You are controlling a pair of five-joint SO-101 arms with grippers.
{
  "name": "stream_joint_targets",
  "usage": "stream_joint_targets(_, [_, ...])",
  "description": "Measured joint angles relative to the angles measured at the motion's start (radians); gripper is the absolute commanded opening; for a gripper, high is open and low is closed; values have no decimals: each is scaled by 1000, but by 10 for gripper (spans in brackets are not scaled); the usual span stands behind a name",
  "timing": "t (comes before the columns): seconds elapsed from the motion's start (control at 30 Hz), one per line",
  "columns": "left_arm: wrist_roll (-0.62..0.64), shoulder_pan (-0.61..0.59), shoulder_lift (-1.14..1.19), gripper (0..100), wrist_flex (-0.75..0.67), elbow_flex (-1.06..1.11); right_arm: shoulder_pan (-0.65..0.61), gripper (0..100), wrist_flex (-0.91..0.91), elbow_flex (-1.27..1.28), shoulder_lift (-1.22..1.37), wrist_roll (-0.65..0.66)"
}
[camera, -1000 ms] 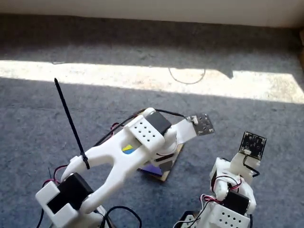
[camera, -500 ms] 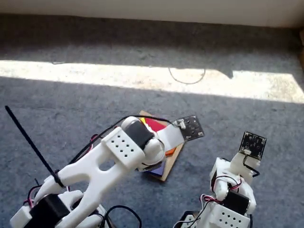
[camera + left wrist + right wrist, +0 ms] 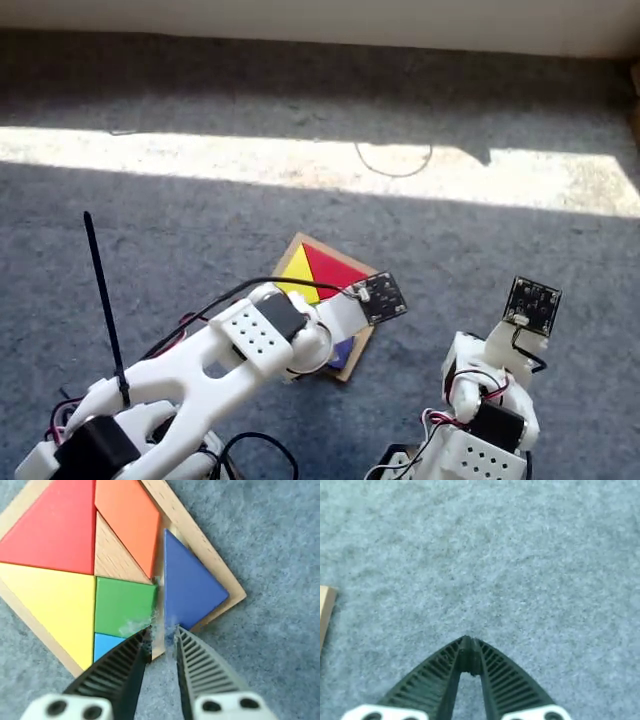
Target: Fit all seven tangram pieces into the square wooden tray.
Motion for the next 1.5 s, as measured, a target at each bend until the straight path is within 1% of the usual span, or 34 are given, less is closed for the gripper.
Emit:
stream_joint_targets(0.17, [3,0,-6,88,-69,15,0,5,0,0,0,0])
stream_joint_targets(0.4, [0,0,-6,88,-83,12,0,5,0,0,0,0])
stream_joint_targets(0.6, [0,-9,-8,88,26,-103,0,5,0,0,0,0])
stream_joint_targets(0.7, [20,-6,-8,91,32,-127,0,5,0,0,0,0])
stream_joint_targets(0.8, [103,-6,-8,91,-28,-110,0,5,0,0,0,0])
stream_joint_targets(0.87, [135,-6,-8,91,-80,-78,0,5,0,0,0,0])
stream_joint_targets(0.97, [147,-3,-8,91,-135,-25,0,5,0,0,0,0])
stream_joint_targets(1.1, [149,41,-8,91,-176,40,0,5,0,0,0,0])
stream_joint_targets(1.2, [149,37,-8,91,-192,68,0,5,0,0,0,0])
stream_joint_targets(1.5, [149,37,-8,91,-176,71,0,5,0,0,0,0])
